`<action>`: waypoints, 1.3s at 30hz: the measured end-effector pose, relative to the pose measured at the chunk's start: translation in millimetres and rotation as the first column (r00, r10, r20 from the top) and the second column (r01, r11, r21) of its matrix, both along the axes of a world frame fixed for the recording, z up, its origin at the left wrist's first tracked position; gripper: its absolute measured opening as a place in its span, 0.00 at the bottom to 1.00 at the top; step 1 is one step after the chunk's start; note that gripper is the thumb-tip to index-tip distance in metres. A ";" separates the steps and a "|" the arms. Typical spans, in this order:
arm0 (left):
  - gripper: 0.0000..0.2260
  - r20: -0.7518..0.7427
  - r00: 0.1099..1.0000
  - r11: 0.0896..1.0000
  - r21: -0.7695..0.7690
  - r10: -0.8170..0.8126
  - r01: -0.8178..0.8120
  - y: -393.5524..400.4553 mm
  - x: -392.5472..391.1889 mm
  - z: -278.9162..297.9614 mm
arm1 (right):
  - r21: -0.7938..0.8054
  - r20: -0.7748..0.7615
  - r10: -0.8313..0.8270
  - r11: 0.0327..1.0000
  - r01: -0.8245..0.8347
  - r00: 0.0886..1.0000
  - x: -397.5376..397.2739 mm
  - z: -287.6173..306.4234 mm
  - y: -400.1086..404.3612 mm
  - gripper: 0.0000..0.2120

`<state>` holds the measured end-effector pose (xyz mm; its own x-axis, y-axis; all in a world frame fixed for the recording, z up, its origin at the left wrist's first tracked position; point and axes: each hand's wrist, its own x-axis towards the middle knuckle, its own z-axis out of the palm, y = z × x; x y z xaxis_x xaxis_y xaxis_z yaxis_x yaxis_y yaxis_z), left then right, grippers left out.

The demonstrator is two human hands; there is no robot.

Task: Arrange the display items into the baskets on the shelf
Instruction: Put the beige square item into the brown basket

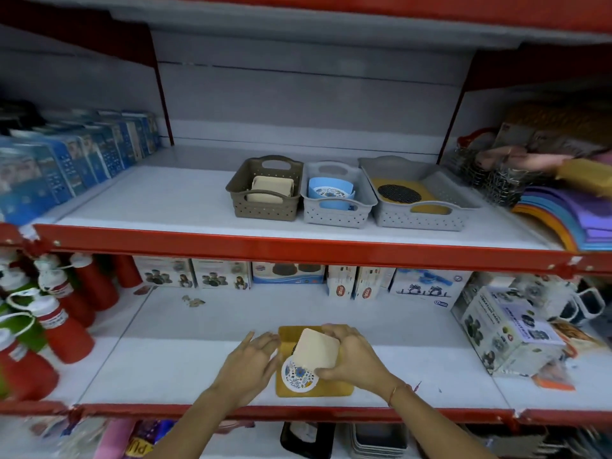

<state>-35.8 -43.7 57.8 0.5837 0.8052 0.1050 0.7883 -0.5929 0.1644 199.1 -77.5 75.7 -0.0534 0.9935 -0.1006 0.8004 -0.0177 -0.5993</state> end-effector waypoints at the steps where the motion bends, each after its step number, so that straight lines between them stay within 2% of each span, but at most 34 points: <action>1: 0.25 0.017 1.000 0.998 0.064 -0.008 0.007 -8.1 -4.2 8.8 | 0.030 -0.003 0.012 0.999 -0.012 1.000 -4.0 12.4 -8.5 0.42; 6: 0.26 0.204 0.978 0.960 0.278 -0.038 -0.020 -31.7 -16.7 52.1 | 0.130 -0.056 0.064 0.990 -0.056 0.996 -14.7 64.7 -30.4 0.44; 10: 0.23 0.335 0.935 0.927 0.374 -0.116 -0.019 -44.3 -27.5 88.5 | 0.239 -0.061 0.108 0.967 -0.091 0.992 -21.3 108.5 -42.7 0.43; 16: 0.14 0.443 0.868 0.830 0.553 -0.224 -0.068 -28.3 -37.4 153.4 | 0.401 0.045 0.175 0.899 -0.178 0.984 -28.0 176.7 -38.3 0.40; 20: 0.16 0.435 0.889 0.799 0.581 -0.143 -0.156 3.4 -38.5 194.5 | 0.473 0.094 0.189 0.856 -0.211 0.978 -33.4 217.1 -13.5 0.40; 26: 0.26 0.355 0.933 0.837 0.492 0.056 -0.238 67.3 -33.8 229.7 | 0.552 0.139 0.145 0.810 -0.198 0.980 -37.5 266.5 53.0 0.36; 29: 0.28 0.287 0.946 0.896 0.364 0.153 -0.255 95.1 -31.8 241.8 | 0.527 0.189 0.096 0.830 -0.183 0.977 -38.1 277.3 95.5 0.36; 34: 0.25 0.067 0.977 0.973 0.100 0.203 -0.209 133.7 -36.3 245.7 | 0.388 0.225 0.098 0.904 -0.182 0.969 -39.0 274.4 166.4 0.35; 37: 0.26 0.019 0.979 0.979 0.003 0.202 -0.202 151.1 -40.0 241.4 | 0.293 0.185 0.175 0.930 -0.224 0.967 -41.5 265.9 194.1 0.30; 39: 0.26 0.022 0.983 0.983 -0.002 0.184 -0.184 158.0 -41.6 238.2 | 0.207 0.151 0.223 0.945 -0.252 0.963 -45.6 261.2 205.7 0.27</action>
